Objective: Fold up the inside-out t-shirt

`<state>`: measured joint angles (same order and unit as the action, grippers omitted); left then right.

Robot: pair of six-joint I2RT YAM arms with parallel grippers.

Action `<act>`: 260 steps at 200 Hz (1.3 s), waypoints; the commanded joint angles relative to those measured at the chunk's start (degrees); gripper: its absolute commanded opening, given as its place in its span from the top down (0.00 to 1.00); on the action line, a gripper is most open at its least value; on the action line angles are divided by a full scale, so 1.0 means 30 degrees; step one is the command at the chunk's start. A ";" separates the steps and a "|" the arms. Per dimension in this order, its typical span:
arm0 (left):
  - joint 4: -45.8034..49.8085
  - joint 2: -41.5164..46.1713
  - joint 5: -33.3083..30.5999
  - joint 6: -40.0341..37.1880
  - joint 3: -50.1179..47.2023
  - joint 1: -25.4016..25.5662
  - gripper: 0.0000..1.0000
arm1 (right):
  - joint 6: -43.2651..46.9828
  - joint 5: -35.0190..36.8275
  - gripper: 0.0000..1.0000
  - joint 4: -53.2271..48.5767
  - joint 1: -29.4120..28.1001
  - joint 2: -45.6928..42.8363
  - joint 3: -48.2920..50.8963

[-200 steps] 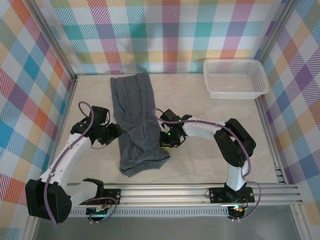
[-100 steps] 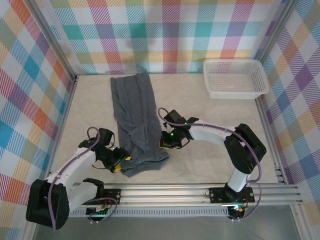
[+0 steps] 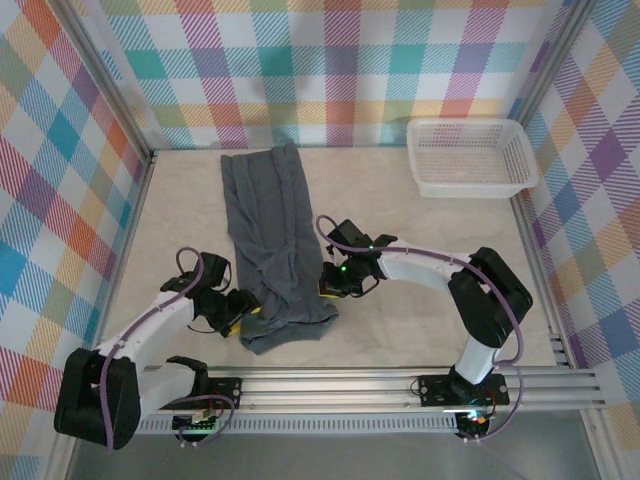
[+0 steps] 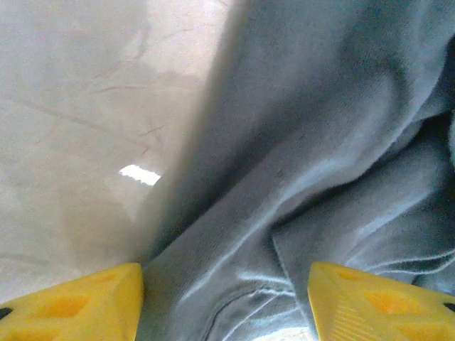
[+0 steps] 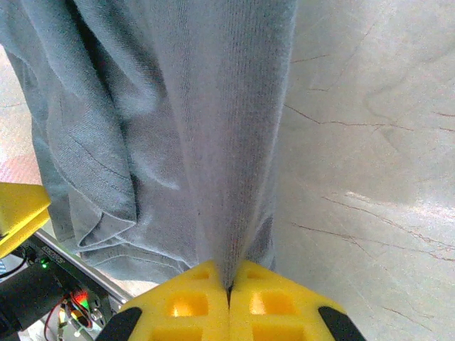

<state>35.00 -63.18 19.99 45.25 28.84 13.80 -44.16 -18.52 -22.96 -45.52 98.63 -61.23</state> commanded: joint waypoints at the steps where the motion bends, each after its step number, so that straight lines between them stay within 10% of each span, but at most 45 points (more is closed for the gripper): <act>1: -0.1962 -0.0472 0.1072 0.0462 -0.0656 0.0116 0.41 | -0.0191 -0.0198 1.00 -0.0024 -0.0154 0.0039 -0.0038; 64: 0.0574 -0.0887 0.0738 -0.0439 0.0005 0.0117 1.00 | -0.0278 -0.0066 1.00 -0.0548 -0.0150 0.0063 0.0002; 165: 0.6635 0.4125 0.3163 0.0603 0.2105 0.1083 1.00 | -0.1770 0.0381 1.00 -0.2974 -0.1411 -0.4885 0.2107; 260: 0.3661 -0.5120 -0.2257 -0.1336 1.4381 -0.2653 0.95 | 0.2063 0.2438 1.00 -0.3424 0.2390 0.1658 -1.0795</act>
<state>52.80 -71.64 17.85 43.46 64.97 10.72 -42.30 -11.97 -34.00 -42.09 96.12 -85.38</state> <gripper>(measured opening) 0.053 0.049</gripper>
